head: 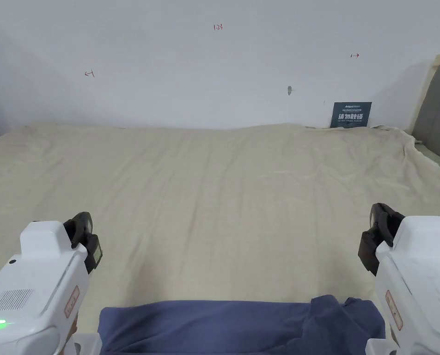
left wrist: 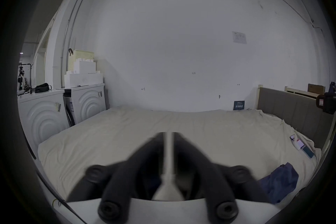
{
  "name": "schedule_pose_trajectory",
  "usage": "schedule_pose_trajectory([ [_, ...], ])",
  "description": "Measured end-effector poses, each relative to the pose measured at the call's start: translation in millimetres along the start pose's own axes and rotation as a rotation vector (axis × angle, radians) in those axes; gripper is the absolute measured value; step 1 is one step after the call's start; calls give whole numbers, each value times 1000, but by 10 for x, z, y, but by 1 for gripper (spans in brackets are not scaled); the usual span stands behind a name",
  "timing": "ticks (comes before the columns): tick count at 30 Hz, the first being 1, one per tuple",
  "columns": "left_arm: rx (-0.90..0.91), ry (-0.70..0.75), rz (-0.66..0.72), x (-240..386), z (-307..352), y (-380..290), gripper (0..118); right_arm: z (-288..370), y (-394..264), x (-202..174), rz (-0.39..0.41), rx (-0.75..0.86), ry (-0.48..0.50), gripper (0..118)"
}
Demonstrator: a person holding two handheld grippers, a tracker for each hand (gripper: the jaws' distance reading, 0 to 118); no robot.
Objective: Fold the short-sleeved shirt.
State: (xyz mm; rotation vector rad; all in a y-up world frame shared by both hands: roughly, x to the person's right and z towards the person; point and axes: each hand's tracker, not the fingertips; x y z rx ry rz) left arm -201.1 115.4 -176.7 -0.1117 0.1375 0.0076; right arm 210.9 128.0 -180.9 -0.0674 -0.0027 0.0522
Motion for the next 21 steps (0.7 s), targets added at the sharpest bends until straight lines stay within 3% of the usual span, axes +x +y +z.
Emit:
schedule_pose_trajectory([
  [12,-98,-59,24,-96,-127,-43,0,-35,-1,5,-19,-23,15,0],
  [21,-464,-257,350,-734,-557,-344,0,-76,-72,21,-13,-62,25,0],
])
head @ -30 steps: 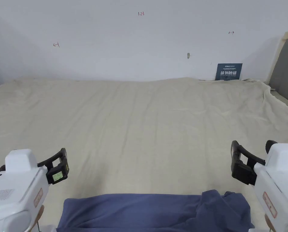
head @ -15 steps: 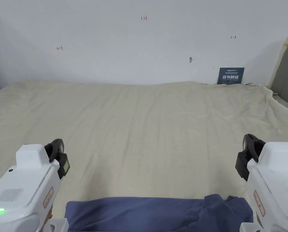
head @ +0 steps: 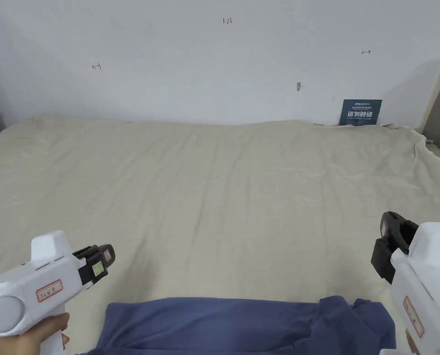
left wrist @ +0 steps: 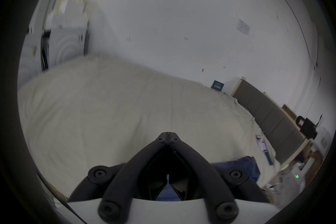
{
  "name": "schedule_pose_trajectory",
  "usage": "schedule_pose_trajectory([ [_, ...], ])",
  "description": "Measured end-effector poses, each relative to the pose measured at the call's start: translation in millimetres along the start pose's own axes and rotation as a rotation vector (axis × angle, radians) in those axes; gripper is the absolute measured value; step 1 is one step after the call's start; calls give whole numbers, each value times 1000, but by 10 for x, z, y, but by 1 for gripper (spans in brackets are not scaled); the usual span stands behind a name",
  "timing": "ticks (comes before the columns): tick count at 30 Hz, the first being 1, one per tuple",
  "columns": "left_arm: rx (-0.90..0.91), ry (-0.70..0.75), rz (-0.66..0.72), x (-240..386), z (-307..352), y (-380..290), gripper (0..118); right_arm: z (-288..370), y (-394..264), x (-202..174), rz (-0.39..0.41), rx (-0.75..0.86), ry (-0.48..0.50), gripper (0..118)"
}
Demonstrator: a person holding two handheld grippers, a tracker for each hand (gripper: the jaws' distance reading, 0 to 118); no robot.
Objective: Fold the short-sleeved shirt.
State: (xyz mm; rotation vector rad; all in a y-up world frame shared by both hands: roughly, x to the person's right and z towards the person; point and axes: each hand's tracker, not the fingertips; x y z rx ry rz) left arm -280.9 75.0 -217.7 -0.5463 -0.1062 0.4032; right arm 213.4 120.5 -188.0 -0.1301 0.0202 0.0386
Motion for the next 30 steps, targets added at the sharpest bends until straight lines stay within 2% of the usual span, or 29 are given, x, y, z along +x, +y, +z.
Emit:
schedule_pose_trajectory([
  [8,-305,-136,150,-792,-391,-150,0,-84,-89,-45,17,-46,-8,0],
  [14,-422,-53,139,-1172,-706,-334,5,-170,-208,-122,20,-93,-11,0],
  [15,-430,-44,132,-1222,-757,-360,10,-192,-235,-136,21,-99,-11,0],
  [16,-444,-38,135,-1168,-741,-411,22,-214,-259,-147,24,-108,-9,0],
  [17,-456,-25,143,-1183,-770,-439,35,-235,-278,-161,26,-116,-8,0],
  [19,-473,-6,147,-1245,-861,-493,70,-276,-318,-188,30,-132,-8,0],
  [20,-479,-10,155,-1244,-867,-517,76,-288,-332,-196,30,-136,-8,0],
  [24,-522,-29,182,-1309,-985,-628,78,-340,-387,-218,34,-161,-8,0],
  [28,-520,-48,149,-1341,-1088,-717,77,-372,-408,-219,39,-179,-13,0],
  [30,-513,-76,149,-1362,-1111,-706,74,-385,-427,-208,36,-186,-15,0],
])
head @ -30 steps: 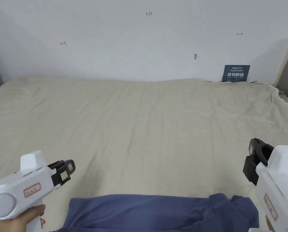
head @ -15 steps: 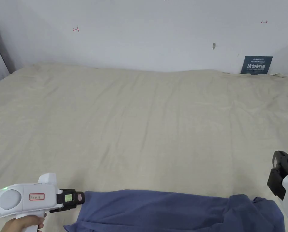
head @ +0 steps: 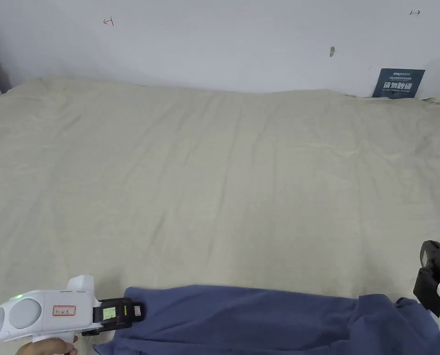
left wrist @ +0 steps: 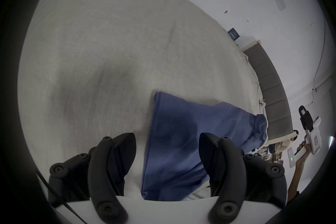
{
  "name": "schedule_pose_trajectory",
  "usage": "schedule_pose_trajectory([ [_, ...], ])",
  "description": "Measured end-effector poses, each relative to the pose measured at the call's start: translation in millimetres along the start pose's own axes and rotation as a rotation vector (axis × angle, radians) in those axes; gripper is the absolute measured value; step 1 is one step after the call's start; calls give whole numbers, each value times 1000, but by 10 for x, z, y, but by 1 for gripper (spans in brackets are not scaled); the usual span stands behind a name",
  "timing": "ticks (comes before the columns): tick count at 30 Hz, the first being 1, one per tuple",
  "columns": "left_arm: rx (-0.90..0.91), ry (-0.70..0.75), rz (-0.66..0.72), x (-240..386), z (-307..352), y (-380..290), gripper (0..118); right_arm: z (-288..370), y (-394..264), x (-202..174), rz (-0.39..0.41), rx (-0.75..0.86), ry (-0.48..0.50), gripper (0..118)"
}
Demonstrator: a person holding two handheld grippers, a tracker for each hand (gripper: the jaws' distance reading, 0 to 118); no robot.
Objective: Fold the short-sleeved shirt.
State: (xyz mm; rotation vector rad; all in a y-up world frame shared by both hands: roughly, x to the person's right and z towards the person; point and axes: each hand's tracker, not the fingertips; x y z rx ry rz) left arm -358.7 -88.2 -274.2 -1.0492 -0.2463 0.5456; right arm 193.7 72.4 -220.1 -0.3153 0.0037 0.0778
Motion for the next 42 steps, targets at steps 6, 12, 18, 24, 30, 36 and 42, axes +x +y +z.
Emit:
schedule_pose_trajectory([
  [6,-41,-49,19,39,-190,8,31,-11,-8,24,-2,-7,0,0],
  [12,-45,6,-43,215,-264,-10,9,39,-2,93,-14,-4,-7,0],
  [18,10,70,-76,347,60,55,5,99,12,185,-26,4,-11,0],
  [24,80,107,-28,278,497,180,4,155,60,249,-38,25,-9,0],
  [30,101,201,30,138,765,223,4,205,80,274,-48,48,8,0],
  [36,68,243,54,582,777,220,4,297,74,306,-56,58,23,0],
  [42,53,125,-22,1377,647,222,4,364,39,404,-76,62,22,0],
])
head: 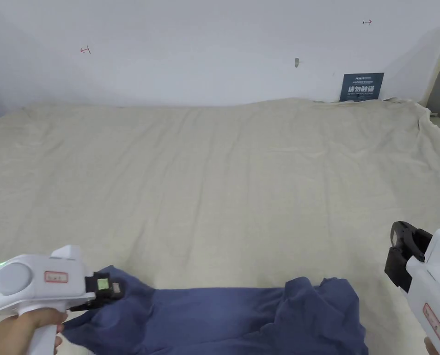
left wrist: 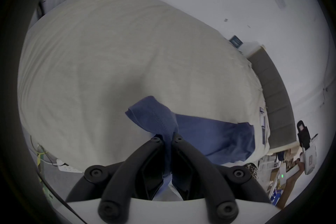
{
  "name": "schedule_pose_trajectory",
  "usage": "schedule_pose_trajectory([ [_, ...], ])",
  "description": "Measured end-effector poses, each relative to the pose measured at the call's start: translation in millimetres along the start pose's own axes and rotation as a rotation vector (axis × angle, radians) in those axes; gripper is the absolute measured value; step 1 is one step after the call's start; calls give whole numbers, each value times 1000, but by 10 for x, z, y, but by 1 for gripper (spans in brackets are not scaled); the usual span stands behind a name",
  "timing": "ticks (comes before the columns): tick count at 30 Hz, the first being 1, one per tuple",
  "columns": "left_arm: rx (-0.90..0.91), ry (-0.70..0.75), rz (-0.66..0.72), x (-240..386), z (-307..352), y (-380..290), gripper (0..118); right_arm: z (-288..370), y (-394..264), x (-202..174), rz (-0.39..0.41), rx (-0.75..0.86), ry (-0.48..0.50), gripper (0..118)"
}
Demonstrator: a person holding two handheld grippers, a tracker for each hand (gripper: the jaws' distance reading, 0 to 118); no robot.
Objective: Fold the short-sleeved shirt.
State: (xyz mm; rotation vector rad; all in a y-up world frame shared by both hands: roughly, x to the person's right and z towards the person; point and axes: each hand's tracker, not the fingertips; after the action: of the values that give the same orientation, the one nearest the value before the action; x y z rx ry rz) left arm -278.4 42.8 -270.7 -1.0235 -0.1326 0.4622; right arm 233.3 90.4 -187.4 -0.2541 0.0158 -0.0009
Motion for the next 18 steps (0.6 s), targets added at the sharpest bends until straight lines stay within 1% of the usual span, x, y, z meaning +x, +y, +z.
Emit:
schedule_pose_trajectory([
  [4,-37,-58,-97,583,-229,-36,4,70,4,56,-8,9,-4,0],
  [8,-74,-79,-137,1049,-629,-122,4,128,7,144,-17,15,-15,0],
  [12,-128,-54,-187,1392,-1101,-272,4,175,-2,237,-23,15,-28,0],
  [16,-178,-4,-161,1533,-1585,-426,4,198,-33,304,-23,3,-42,0],
  [18,-198,48,-160,1588,-1776,-513,4,212,-52,319,-28,0,-45,0],
])
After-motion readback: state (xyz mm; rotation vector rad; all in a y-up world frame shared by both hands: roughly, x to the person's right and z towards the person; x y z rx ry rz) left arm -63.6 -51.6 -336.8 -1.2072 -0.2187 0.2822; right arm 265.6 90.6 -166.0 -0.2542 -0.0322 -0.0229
